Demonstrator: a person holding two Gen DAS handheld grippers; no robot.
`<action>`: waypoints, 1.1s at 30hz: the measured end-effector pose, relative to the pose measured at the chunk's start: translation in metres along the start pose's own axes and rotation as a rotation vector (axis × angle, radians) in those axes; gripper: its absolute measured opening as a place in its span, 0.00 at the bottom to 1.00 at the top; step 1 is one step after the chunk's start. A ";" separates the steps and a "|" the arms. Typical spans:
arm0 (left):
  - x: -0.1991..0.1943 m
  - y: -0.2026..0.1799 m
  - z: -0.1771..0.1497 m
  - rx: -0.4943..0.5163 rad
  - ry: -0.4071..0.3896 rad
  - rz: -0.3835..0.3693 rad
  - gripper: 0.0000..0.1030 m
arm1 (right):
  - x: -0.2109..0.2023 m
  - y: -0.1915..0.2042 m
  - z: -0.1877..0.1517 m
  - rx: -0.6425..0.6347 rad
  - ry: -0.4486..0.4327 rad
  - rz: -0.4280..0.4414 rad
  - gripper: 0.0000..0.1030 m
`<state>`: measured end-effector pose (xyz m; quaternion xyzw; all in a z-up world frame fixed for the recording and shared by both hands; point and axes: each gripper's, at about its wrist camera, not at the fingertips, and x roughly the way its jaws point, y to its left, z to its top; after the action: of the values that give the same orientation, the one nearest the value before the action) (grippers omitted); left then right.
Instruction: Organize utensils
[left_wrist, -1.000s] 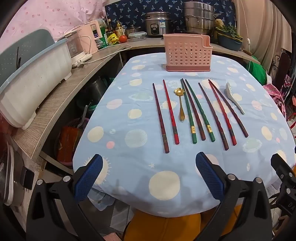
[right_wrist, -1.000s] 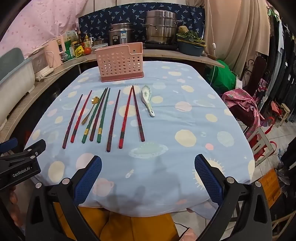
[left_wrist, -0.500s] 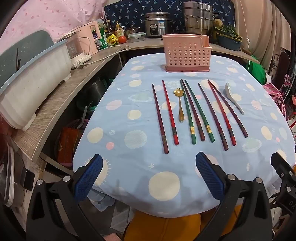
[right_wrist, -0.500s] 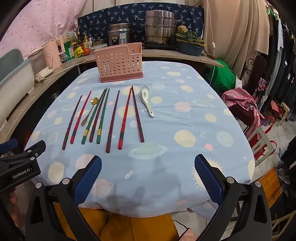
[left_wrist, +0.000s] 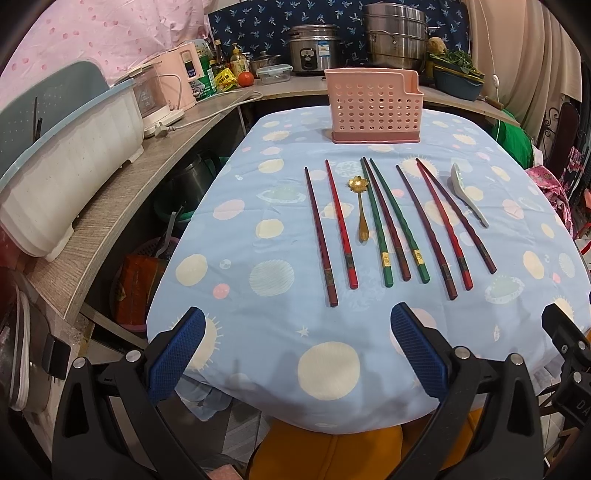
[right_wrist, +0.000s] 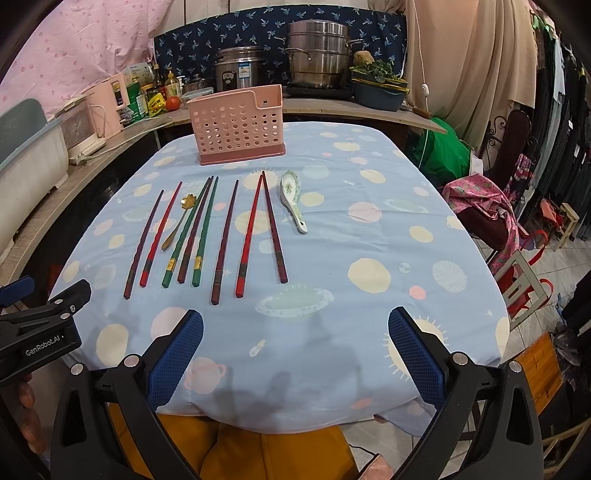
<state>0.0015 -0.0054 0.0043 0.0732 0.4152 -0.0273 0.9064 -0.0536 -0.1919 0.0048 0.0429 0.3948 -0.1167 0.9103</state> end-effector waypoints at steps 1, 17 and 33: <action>-0.001 0.001 0.000 0.003 -0.003 0.001 0.93 | 0.000 0.000 0.000 0.000 0.001 0.000 0.93; 0.000 0.009 -0.007 0.004 -0.001 0.002 0.93 | 0.000 0.000 -0.001 0.001 0.001 0.002 0.93; 0.000 0.006 -0.006 0.007 -0.002 0.002 0.93 | 0.000 0.000 -0.001 0.002 0.001 0.002 0.93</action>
<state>-0.0021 0.0018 0.0010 0.0767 0.4139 -0.0281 0.9066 -0.0544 -0.1921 0.0041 0.0444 0.3950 -0.1162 0.9102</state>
